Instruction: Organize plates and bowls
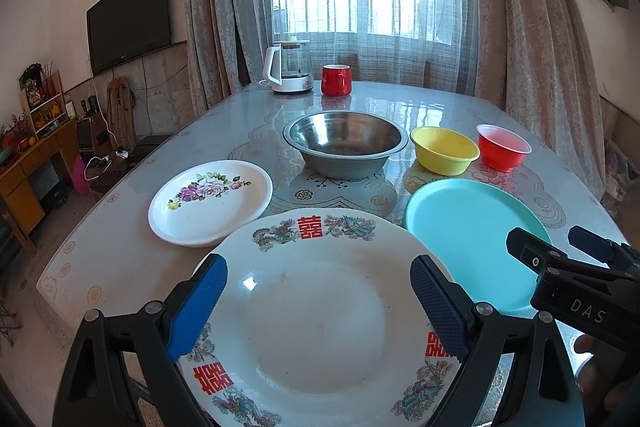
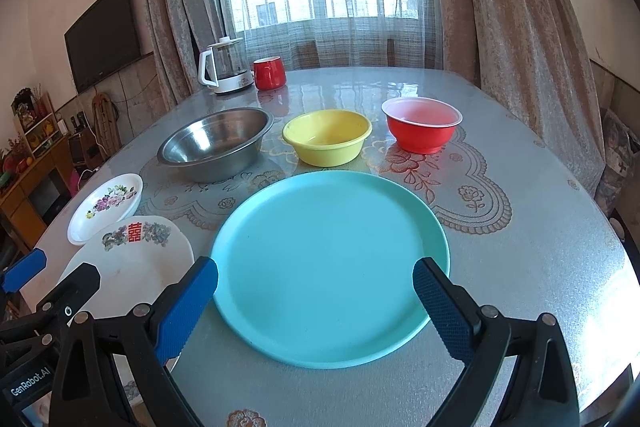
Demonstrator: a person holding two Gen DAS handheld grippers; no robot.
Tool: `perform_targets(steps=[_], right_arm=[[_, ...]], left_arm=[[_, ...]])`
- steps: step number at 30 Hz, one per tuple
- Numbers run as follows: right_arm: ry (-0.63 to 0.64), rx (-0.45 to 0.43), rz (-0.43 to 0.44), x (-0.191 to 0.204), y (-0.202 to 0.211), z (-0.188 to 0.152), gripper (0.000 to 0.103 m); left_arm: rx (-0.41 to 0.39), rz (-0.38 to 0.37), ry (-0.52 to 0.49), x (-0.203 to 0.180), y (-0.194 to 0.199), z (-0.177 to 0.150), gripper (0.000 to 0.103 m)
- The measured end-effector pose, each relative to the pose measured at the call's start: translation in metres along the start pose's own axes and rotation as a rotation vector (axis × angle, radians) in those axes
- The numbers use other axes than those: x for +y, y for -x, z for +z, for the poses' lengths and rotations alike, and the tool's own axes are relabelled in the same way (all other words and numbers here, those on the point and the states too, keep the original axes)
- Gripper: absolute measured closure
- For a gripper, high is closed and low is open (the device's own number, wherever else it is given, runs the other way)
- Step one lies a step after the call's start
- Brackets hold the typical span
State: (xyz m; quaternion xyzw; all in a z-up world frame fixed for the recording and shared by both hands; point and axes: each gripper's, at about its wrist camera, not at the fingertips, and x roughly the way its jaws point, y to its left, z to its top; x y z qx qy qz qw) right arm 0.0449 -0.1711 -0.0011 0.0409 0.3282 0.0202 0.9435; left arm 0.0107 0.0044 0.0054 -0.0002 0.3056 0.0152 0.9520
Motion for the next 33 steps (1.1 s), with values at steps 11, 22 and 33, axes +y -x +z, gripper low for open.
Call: perform_targets(steps=[11,22,33], right_arm=[[-0.006,0.000,-0.005,-0.003,0.001,0.000,0.003],[-0.019,0.007,-0.004,-0.009,-0.003,-0.001,0.003],[-0.136,0.040,0.001,-0.049,-0.013,0.006,0.011]], left_arm=[[0.000,-0.003,-0.008,-0.003,0.001,0.001,0.010],[0.008,-0.011,-0.030,-0.011,-0.002,0.002,0.010],[0.107,-0.124,-0.022,-0.010,-0.024,0.024,0.015]])
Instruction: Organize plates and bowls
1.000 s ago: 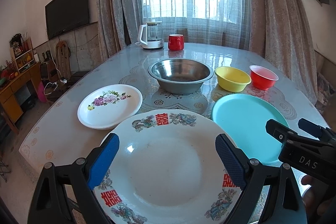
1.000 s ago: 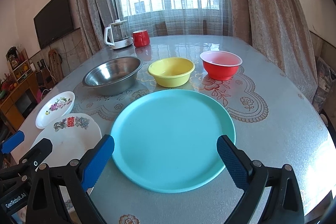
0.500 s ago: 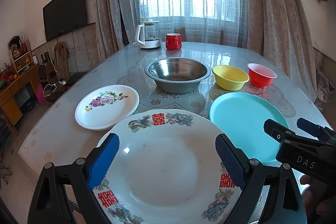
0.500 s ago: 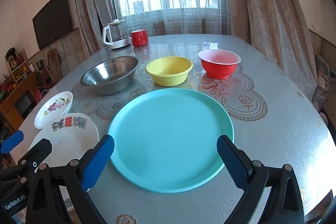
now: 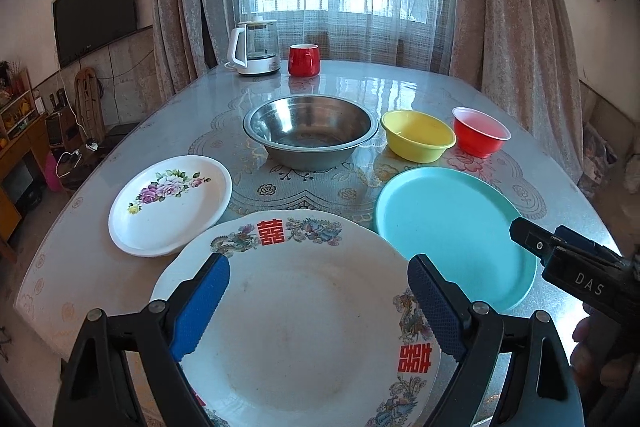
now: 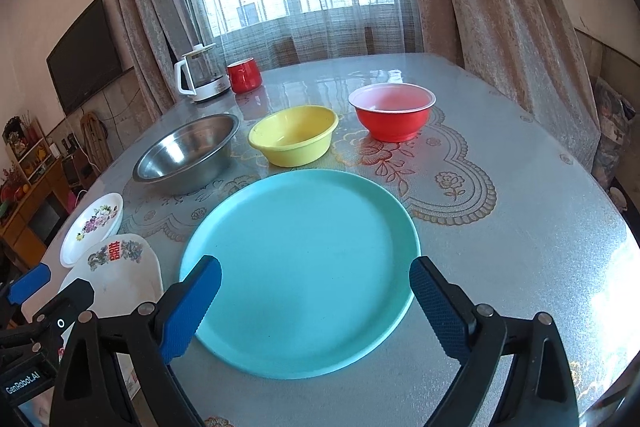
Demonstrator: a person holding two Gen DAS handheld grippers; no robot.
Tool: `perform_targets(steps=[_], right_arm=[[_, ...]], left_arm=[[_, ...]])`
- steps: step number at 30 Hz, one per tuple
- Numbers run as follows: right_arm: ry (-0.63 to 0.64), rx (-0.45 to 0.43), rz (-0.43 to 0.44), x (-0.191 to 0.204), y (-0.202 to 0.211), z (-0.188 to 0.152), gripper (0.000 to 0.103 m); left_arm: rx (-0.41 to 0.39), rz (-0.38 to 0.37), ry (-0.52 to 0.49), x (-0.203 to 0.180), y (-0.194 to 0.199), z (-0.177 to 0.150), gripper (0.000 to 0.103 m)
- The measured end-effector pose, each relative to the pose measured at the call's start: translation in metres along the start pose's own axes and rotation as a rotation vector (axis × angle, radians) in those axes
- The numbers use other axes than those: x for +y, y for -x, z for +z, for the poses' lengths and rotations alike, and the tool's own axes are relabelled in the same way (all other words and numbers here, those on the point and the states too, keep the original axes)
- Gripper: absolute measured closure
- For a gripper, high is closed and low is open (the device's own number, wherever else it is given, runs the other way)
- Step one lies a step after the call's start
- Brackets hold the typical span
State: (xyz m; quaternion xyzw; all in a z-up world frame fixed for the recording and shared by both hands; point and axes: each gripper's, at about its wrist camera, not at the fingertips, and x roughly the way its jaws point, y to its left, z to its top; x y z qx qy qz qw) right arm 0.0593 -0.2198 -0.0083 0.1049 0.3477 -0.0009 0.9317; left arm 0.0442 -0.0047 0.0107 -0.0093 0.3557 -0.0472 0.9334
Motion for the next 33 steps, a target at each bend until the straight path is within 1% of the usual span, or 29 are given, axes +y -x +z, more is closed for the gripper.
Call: perform_targets(steps=[1,2,3,4,5,6,7,9,11,14,16,18,19,20,22,25,27,30,33], right_arm=[[-0.019,0.010,0.002,-0.006,-0.002,0.001,0.013],[-0.037,0.018,0.002,-0.012,-0.003,0.003,0.020],[-0.054,0.022,-0.003,-0.018,-0.005,0.004,0.029],[-0.069,0.026,-0.014,-0.024,-0.006,0.005,0.033],[-0.085,0.031,-0.026,-0.030,-0.007,0.006,0.040],[-0.099,0.040,-0.038,-0.036,-0.009,0.007,0.047],[-0.113,0.051,-0.054,-0.043,-0.012,0.008,0.050],[-0.131,0.068,-0.076,-0.054,-0.016,0.007,0.061],[-0.134,0.090,-0.081,-0.061,-0.020,0.005,0.064],[-0.128,0.103,-0.087,-0.066,-0.023,0.001,0.066],[-0.123,0.109,-0.085,-0.067,-0.026,0.001,0.067],[-0.108,0.120,-0.081,-0.066,-0.031,0.001,0.069],[-0.101,0.129,-0.082,-0.065,-0.034,0.000,0.070],[-0.096,0.139,-0.079,-0.064,-0.037,-0.001,0.070],[-0.066,0.133,-0.092,-0.060,-0.039,-0.001,0.073],[-0.022,0.131,-0.105,-0.055,-0.042,0.000,0.079],[0.000,0.126,-0.091,-0.052,-0.044,0.000,0.089],[0.036,0.116,-0.108,-0.046,-0.046,0.001,0.092],[0.007,0.117,-0.094,-0.051,-0.047,0.004,0.093]], left_arm=[[0.007,-0.026,0.002,0.001,-0.002,0.005,0.021],[0.013,-0.043,-0.005,0.000,-0.004,0.010,0.028],[0.021,-0.055,-0.018,-0.001,-0.006,0.016,0.033],[0.032,-0.076,-0.030,-0.003,-0.010,0.023,0.047],[0.050,-0.101,-0.040,-0.005,-0.014,0.028,0.065],[0.077,-0.123,-0.046,-0.007,-0.020,0.034,0.073],[0.104,-0.141,-0.043,-0.008,-0.027,0.040,0.079],[0.141,-0.174,-0.036,-0.011,-0.039,0.049,0.079],[0.171,-0.180,-0.043,-0.017,-0.050,0.055,0.079],[0.214,-0.183,-0.069,-0.028,-0.068,0.060,0.079],[0.248,-0.197,-0.104,-0.036,-0.081,0.062,0.079],[0.284,-0.178,-0.120,-0.043,-0.095,0.063,0.080],[0.301,-0.181,-0.129,-0.046,-0.101,0.063,0.082],[0.316,-0.189,-0.128,-0.049,-0.106,0.062,0.082],[0.348,-0.191,-0.109,-0.051,-0.119,0.062,0.082],[0.355,-0.186,-0.104,-0.055,-0.131,0.063,0.082],[0.344,-0.181,-0.141,-0.061,-0.132,0.065,0.082],[0.367,-0.188,-0.171,-0.069,-0.138,0.064,0.083],[0.364,-0.184,-0.229,-0.079,-0.140,0.061,0.084]])
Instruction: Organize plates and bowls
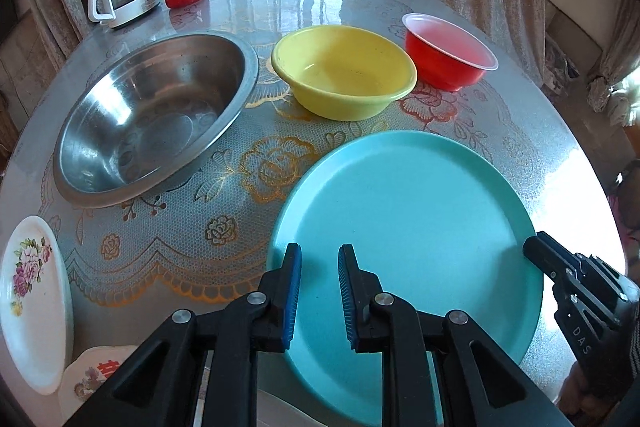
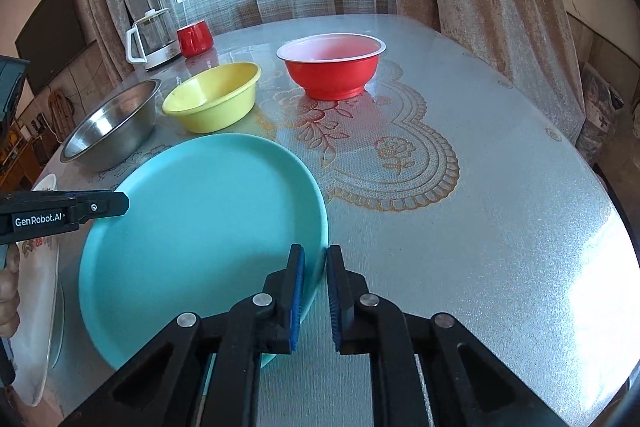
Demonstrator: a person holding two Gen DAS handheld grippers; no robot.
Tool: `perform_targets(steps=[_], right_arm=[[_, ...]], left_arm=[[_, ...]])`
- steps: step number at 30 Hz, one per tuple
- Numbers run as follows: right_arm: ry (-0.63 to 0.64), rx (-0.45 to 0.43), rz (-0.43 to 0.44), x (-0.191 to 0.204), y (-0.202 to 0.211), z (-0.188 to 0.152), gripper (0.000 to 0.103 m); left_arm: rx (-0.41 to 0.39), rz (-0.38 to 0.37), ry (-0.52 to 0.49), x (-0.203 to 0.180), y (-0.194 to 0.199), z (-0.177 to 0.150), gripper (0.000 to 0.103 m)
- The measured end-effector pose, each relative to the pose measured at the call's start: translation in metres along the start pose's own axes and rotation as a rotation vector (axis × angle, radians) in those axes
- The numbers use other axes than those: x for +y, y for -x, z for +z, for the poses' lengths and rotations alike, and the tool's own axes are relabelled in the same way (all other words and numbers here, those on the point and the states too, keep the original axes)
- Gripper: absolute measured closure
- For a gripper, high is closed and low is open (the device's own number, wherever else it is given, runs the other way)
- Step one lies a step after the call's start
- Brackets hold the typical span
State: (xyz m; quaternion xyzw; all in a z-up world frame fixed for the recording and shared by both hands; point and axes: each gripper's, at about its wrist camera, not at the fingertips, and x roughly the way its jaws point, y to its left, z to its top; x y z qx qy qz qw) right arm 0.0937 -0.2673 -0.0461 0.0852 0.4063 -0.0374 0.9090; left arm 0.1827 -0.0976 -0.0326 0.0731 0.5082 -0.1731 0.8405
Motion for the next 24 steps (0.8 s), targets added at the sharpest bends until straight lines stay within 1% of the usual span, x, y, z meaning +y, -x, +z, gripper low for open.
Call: perform_targets(steps=[4,7,12,14,16,18,19,20,21,23,24], right_arm=[[-0.026,0.001,-0.009,-0.008,-0.002,0.005,0.094],[-0.024,-0.004,-0.036,-0.007,-0.004,0.008,0.094],[-0.053,-0.009,-0.066,-0.015,-0.007,0.015,0.094],[-0.075,-0.009,-0.069,-0.022,-0.009,0.017,0.094],[-0.093,-0.006,-0.058,-0.027,-0.009,0.018,0.094],[-0.097,-0.004,-0.047,-0.028,-0.009,0.018,0.094],[-0.102,-0.003,-0.042,-0.030,-0.009,0.018,0.093],[-0.111,-0.001,-0.038,-0.031,-0.009,0.018,0.090],[-0.121,-0.003,-0.029,-0.034,-0.009,0.018,0.089],[-0.127,-0.003,-0.022,-0.035,-0.009,0.018,0.089],[-0.123,-0.004,-0.024,-0.035,-0.009,0.018,0.087]], left_arm=[[0.001,-0.003,-0.018,-0.005,-0.007,0.002,0.088],[0.000,0.000,-0.026,-0.013,-0.010,0.005,0.089],[-0.012,-0.059,-0.032,-0.027,-0.010,0.004,0.090],[-0.027,-0.080,-0.016,-0.028,-0.007,0.003,0.090],[-0.077,-0.073,-0.007,-0.026,0.004,0.002,0.090],[-0.098,-0.060,0.008,-0.020,0.012,0.004,0.090],[-0.098,-0.053,0.021,-0.017,0.013,0.005,0.090],[-0.095,-0.043,0.031,-0.013,0.014,0.006,0.090],[-0.086,-0.023,0.039,-0.011,0.013,0.006,0.090],[-0.066,0.024,0.036,-0.009,0.011,0.006,0.090],[-0.060,0.028,0.025,-0.010,0.010,0.005,0.090]])
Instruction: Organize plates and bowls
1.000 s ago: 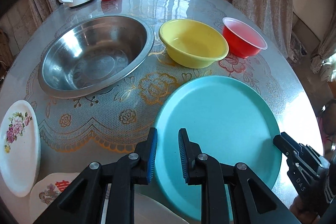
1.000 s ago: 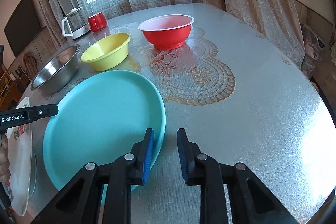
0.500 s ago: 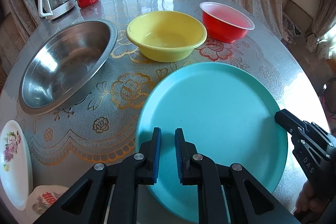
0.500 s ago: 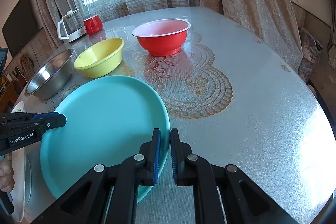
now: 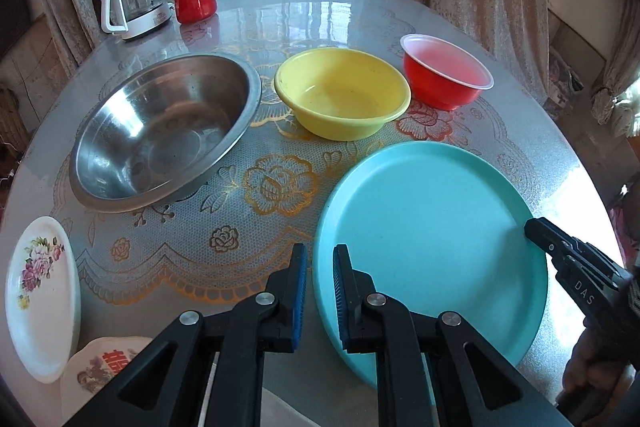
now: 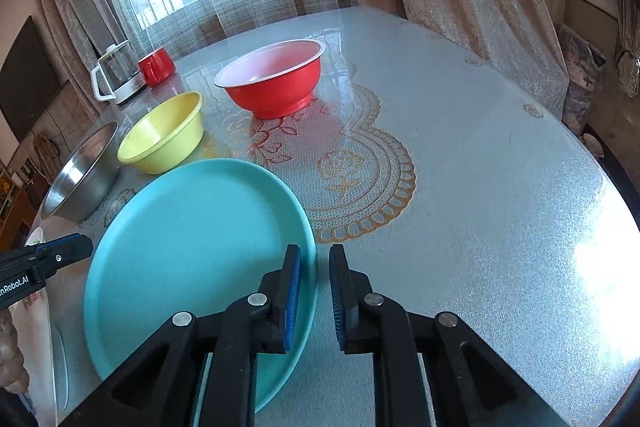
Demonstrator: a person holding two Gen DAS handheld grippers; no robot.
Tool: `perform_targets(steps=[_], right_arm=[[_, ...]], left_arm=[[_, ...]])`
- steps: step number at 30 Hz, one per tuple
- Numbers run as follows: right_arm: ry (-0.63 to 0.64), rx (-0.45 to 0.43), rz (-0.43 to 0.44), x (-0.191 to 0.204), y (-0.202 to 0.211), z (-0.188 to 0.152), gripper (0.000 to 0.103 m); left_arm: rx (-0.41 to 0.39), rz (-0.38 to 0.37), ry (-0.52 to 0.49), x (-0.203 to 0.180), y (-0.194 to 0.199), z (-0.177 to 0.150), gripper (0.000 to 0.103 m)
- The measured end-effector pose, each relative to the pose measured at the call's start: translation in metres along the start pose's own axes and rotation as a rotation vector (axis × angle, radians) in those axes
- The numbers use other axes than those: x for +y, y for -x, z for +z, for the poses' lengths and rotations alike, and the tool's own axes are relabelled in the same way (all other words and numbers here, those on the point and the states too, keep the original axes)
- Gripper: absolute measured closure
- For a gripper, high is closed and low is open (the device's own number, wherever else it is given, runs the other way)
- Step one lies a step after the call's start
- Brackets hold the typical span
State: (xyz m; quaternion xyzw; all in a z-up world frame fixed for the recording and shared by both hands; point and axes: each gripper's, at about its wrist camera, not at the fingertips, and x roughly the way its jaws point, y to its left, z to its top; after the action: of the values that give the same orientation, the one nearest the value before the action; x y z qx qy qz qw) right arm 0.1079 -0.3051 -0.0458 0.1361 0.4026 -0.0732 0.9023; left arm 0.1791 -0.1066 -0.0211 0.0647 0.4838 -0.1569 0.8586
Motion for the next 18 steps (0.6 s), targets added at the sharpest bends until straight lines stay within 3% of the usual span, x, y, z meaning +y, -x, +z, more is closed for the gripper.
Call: perform_targets(steps=[3,7,12,18], right_arm=[[-0.001,0.003,0.008,0.000,0.001,0.000,0.079],[0.003,-0.004,0.004,-0.002,0.002,-0.002,0.077],[-0.003,-0.013,-0.023,-0.005,0.003,-0.003,0.088],[0.010,-0.011,-0.028,-0.004,0.003,-0.003,0.088]], left_arm=[[0.035,0.004,-0.019,-0.004,-0.009,-0.005,0.090],[0.029,0.046,-0.037,-0.010,-0.014,-0.008,0.089],[0.013,0.030,-0.054,-0.017,-0.017,-0.007,0.089],[0.019,0.006,-0.005,-0.011,-0.017,-0.009,0.089]])
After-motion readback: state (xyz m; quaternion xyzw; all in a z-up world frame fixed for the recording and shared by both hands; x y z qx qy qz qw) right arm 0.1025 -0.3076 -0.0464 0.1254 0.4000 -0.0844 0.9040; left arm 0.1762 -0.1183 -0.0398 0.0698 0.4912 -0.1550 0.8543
